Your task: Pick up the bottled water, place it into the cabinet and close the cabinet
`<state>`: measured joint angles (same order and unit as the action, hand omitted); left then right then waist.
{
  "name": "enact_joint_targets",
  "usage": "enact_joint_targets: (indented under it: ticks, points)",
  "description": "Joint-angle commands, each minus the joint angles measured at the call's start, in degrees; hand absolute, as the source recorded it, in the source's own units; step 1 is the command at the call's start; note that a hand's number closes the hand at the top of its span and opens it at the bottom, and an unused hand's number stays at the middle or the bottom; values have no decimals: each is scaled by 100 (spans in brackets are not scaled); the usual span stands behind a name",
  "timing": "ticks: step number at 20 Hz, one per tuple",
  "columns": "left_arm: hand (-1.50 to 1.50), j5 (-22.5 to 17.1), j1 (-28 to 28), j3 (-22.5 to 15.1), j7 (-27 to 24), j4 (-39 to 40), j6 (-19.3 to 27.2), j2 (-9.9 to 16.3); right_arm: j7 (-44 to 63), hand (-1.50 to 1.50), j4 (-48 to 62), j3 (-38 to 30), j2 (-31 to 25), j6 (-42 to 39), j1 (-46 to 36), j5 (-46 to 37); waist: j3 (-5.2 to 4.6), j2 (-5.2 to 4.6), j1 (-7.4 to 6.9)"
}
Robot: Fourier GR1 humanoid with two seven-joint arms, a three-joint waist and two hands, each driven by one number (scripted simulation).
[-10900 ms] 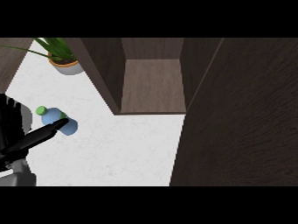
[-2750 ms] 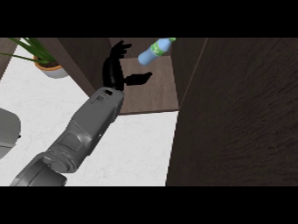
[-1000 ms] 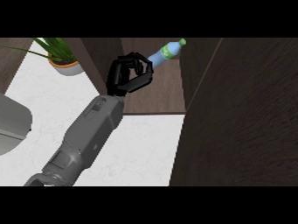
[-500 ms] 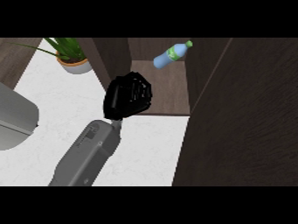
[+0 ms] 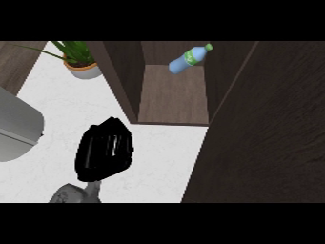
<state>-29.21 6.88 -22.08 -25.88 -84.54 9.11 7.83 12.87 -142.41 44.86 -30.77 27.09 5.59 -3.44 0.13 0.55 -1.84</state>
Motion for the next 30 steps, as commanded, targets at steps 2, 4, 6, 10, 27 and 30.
enact_joint_targets:
  ticks: [2,4,6,10,27,30]
  points:
    - [150,-86,-1184,-86,138,-1347,43,478,447,150,-737,711,-196,-506,-130,26,-19,34,-25]
    - [150,30,-1666,-294,-31,-1641,36,504,637,150,-550,647,15,-635,-559,192,-22,-9,-35]
    - [150,118,-2068,-298,1,-2103,129,750,714,150,-694,960,129,-638,-570,80,-23,19,-26]
    - [150,-153,-2602,-58,-20,-2731,-154,1132,1425,150,-520,1034,694,-444,-1171,-184,-41,15,-2]
    - [150,-1087,-4967,1323,-946,-3490,-1754,2140,3049,150,1935,-588,3053,36,-4335,-240,-23,-37,19]
    - [150,-1276,-5129,1562,-839,-3783,-1819,2176,2504,150,2624,-1375,3061,-571,-4426,381,-13,-67,8]
